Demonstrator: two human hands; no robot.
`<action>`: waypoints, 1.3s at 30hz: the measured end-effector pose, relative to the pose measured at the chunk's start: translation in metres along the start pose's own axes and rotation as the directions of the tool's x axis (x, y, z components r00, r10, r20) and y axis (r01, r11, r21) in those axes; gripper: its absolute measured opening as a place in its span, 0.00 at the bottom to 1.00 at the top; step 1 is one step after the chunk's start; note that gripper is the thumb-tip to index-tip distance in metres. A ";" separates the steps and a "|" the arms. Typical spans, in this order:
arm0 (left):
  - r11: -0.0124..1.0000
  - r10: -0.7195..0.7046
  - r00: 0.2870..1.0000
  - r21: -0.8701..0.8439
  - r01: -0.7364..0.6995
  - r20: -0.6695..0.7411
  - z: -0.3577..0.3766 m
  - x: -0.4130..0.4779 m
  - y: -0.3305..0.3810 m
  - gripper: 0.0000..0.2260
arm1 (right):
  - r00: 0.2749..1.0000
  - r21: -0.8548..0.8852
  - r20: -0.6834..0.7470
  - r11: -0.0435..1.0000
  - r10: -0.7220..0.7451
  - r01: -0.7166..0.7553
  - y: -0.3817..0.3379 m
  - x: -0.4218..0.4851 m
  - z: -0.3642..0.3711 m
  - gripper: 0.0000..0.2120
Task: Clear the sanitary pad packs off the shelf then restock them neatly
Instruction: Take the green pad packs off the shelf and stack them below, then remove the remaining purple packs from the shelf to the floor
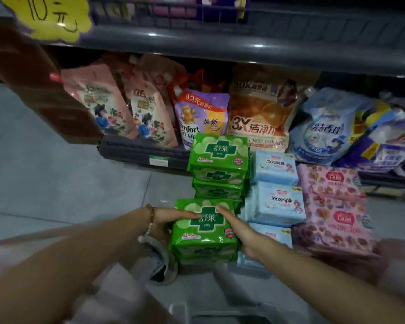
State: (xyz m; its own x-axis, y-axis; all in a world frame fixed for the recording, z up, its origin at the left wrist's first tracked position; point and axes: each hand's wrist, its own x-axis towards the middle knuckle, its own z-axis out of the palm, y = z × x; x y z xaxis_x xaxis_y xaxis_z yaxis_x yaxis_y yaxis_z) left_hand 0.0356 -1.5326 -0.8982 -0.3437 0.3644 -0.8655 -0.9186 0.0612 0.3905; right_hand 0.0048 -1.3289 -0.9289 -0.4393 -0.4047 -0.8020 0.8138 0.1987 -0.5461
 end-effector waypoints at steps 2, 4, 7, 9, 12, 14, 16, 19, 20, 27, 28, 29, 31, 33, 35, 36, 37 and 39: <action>1.000 -0.029 1.000 -0.003 0.029 0.006 -0.003 0.019 -0.006 0.30 | 0.999 0.022 -0.009 0.998 0.054 -0.054 0.010 0.015 -0.004 0.33; 0.998 -0.021 0.999 -0.053 0.020 -0.028 -0.008 0.039 -0.007 0.23 | 0.996 0.039 -0.030 0.996 0.081 -0.080 0.017 0.029 -0.007 0.25; 0.996 0.000 0.994 -0.084 -0.010 -0.111 -0.011 0.074 -0.017 0.09 | 0.992 0.047 -0.083 0.995 0.095 -0.091 0.020 0.048 -0.010 0.20; 0.986 0.030 0.990 -0.156 -0.051 -0.136 -0.013 0.094 -0.024 0.09 | 0.988 0.070 -0.119 0.993 0.098 -0.090 0.020 0.059 -0.013 0.25; 0.969 0.073 0.974 -0.216 -0.120 -0.215 -0.016 0.120 -0.029 0.12 | 0.970 0.024 -0.229 0.997 0.081 -0.078 0.018 0.072 -0.020 0.27; 0.965 0.109 0.950 -0.199 -0.172 -0.292 -0.016 0.130 -0.027 0.18 | 0.941 -0.031 -0.330 0.996 0.067 -0.082 0.017 0.080 -0.024 0.31; 0.970 0.151 0.923 -0.129 -0.208 -0.354 -0.016 0.142 -0.027 0.28 | 0.917 -0.044 -0.396 0.997 0.044 -0.067 0.018 0.087 -0.027 0.36; 0.962 0.205 0.850 -0.060 -0.266 -0.485 -0.025 0.162 -0.032 0.44 | 0.898 -0.045 -0.441 0.998 0.009 -0.032 0.016 0.092 -0.025 0.35; 0.962 0.211 0.843 -0.047 -0.269 -0.495 -0.024 0.162 -0.028 0.45 | 0.892 -0.051 -0.452 0.998 0.004 -0.031 0.015 0.093 -0.025 0.34; 0.970 0.230 0.826 0.053 -0.237 -0.515 -0.016 0.144 -0.009 0.25 | 0.883 -0.084 -0.468 0.996 -0.038 -0.001 0.011 0.086 -0.024 0.30; 0.969 0.239 0.824 0.077 -0.233 -0.514 -0.015 0.140 -0.007 0.24 | 0.885 -0.101 -0.464 0.995 -0.048 0.001 0.010 0.085 -0.023 0.30; 0.971 0.238 0.817 0.101 -0.218 -0.526 -0.013 0.132 -0.005 0.24 | 0.884 -0.119 -0.464 0.993 -0.064 0.010 0.008 0.082 -0.021 0.30; 0.972 0.234 0.797 0.148 -0.182 -0.557 -0.008 0.118 -0.001 0.31 | 0.881 -0.182 -0.457 0.983 -0.119 0.039 0.003 0.072 -0.016 0.31; 0.965 0.254 0.794 0.200 -0.169 -0.552 -0.003 0.102 0.003 0.36 | 0.886 -0.265 -0.430 0.962 -0.175 0.061 -0.002 0.059 -0.011 0.30; 0.964 0.255 0.799 0.209 -0.166 -0.544 0.002 0.088 0.006 0.35 | 0.903 -0.343 -0.371 0.936 -0.215 0.082 -0.008 0.042 -0.008 0.23; 0.958 0.267 0.792 0.237 -0.159 -0.549 0.004 0.081 0.008 0.34 | 0.914 -0.407 -0.329 0.909 -0.236 0.088 -0.012 0.031 -0.007 0.20; 0.943 0.291 0.782 0.304 -0.136 -0.552 0.008 0.070 0.012 0.34 | 0.928 -0.484 -0.276 0.870 -0.250 0.091 -0.016 0.019 -0.008 0.19; 0.875 0.344 0.776 0.480 -0.061 -0.529 0.014 0.044 0.020 0.33 | 0.961 -0.627 -0.153 0.774 -0.232 0.087 -0.027 -0.009 -0.011 0.22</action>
State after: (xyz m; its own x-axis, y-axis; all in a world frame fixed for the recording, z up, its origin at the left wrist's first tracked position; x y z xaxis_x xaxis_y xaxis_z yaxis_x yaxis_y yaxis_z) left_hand 0.0049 -1.5026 -0.9246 -0.6861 -0.1879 -0.7028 -0.6892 0.4773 0.5452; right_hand -0.0175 -1.3210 -0.9093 -0.6689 -0.2980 -0.6811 0.3533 0.6786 -0.6439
